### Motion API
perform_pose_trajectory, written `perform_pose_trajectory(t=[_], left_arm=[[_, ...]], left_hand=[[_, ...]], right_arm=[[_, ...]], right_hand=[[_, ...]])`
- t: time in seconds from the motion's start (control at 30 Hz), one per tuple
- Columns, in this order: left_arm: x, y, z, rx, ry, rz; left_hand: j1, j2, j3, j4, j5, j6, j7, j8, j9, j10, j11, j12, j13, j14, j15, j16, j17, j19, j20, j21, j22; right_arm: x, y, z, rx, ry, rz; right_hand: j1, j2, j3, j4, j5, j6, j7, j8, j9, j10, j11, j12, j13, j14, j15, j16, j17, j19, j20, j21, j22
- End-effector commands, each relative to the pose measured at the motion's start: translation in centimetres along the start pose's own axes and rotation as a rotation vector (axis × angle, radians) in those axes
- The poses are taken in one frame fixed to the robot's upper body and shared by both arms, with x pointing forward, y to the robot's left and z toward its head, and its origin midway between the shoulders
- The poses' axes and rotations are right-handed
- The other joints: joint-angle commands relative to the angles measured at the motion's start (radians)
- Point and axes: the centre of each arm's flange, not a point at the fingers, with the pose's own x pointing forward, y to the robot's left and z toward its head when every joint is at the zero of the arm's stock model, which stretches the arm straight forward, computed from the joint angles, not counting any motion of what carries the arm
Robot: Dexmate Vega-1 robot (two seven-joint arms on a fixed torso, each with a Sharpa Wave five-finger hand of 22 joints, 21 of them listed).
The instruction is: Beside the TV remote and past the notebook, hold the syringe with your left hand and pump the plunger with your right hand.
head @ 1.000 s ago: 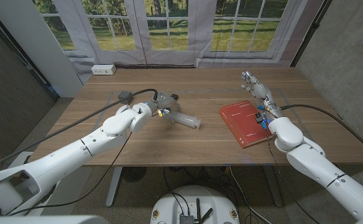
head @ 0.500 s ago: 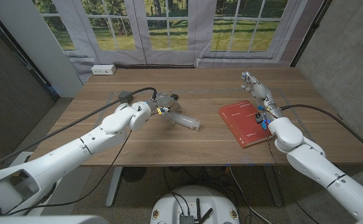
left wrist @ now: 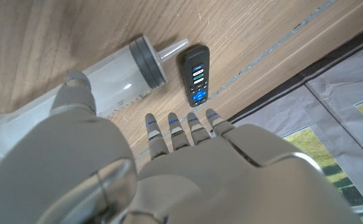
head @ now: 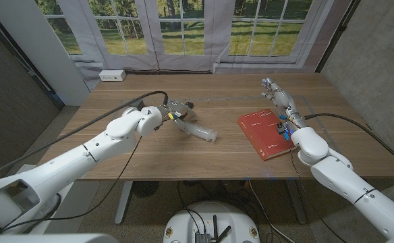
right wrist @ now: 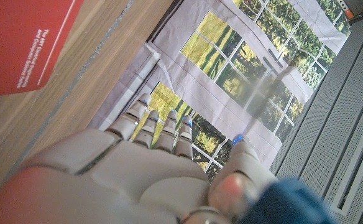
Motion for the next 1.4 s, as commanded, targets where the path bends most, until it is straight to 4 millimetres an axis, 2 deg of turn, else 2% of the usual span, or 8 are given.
perform_pose_trajectory(t=[0.03, 0.5, 0.9, 1.23, 1.4], left_arm=[[-0.9, 0.8, -0.8, -0.092, -0.056, -0.039], [-2.4, 1.5, -2.4, -0.286, -0.075, 0.055], [-3.4, 0.9, -5.2, -0.588, -0.053, 0.194], [-4.3, 1.1, -6.6, -0.704, -0.033, 0.316], [-4.5, 0.8, -7.4, -0.779, -0.030, 0.363]], left_hand=[[-0.021, 0.002, -0.005, 0.004, -0.002, -0.019, 0.005, -0.003, 0.002, -0.020, 0.002, 0.003, 0.002, -0.025, 0.006, -0.002, 0.003, -0.025, 0.007, 0.000, 0.003], [-0.055, 0.013, -0.009, 0.017, -0.005, -0.030, 0.009, 0.000, 0.002, -0.034, 0.005, 0.007, 0.002, -0.039, 0.014, 0.002, 0.003, -0.039, 0.004, 0.003, 0.003], [-0.091, 0.044, -0.007, 0.034, -0.006, -0.027, 0.019, 0.004, 0.003, -0.035, 0.003, 0.012, 0.002, -0.032, 0.011, 0.009, 0.004, -0.022, -0.009, 0.014, 0.004], [-0.111, 0.070, -0.001, 0.036, -0.008, -0.052, 0.033, -0.001, 0.001, -0.065, 0.002, 0.009, 0.002, -0.042, 0.004, 0.006, 0.001, -0.002, -0.063, 0.019, 0.003], [-0.117, 0.081, 0.003, 0.035, -0.008, -0.075, 0.038, -0.006, 0.001, -0.074, 0.008, 0.009, 0.002, -0.042, -0.001, 0.007, 0.001, 0.010, -0.081, 0.021, 0.002]], right_arm=[[0.0, 0.2, 0.1, -0.006, 0.006, -0.007], [-0.2, 0.4, 0.0, -0.012, 0.008, -0.013], [-0.1, 0.4, 0.0, -0.017, 0.015, -0.005], [0.4, 0.2, -0.3, 0.001, 0.022, 0.001], [0.7, 0.1, -0.7, 0.020, 0.023, 0.010]], right_hand=[[-0.005, 0.002, 0.009, -0.002, 0.001, 0.003, -0.003, 0.001, 0.000, 0.001, 0.001, 0.004, 0.002, 0.001, -0.005, 0.005, 0.003, 0.001, 0.007, -0.004, 0.000], [-0.007, 0.002, 0.012, -0.003, 0.001, 0.001, -0.003, 0.000, 0.000, 0.000, 0.001, 0.004, 0.002, -0.002, -0.008, 0.004, 0.005, -0.001, 0.007, -0.005, 0.000], [-0.006, 0.002, 0.015, -0.005, 0.001, -0.001, -0.002, 0.000, 0.000, -0.001, -0.001, 0.003, 0.001, 0.000, -0.008, 0.004, 0.005, -0.002, 0.006, -0.006, 0.000], [-0.010, 0.001, 0.017, -0.005, 0.000, -0.017, 0.002, -0.006, 0.000, -0.011, -0.005, 0.000, 0.001, -0.008, -0.013, 0.001, 0.006, -0.003, 0.002, -0.006, 0.000], [-0.012, 0.002, 0.018, -0.004, 0.000, -0.025, 0.005, -0.008, -0.001, -0.013, -0.007, -0.001, 0.001, -0.008, -0.014, 0.001, 0.007, -0.003, -0.001, -0.006, 0.000]])
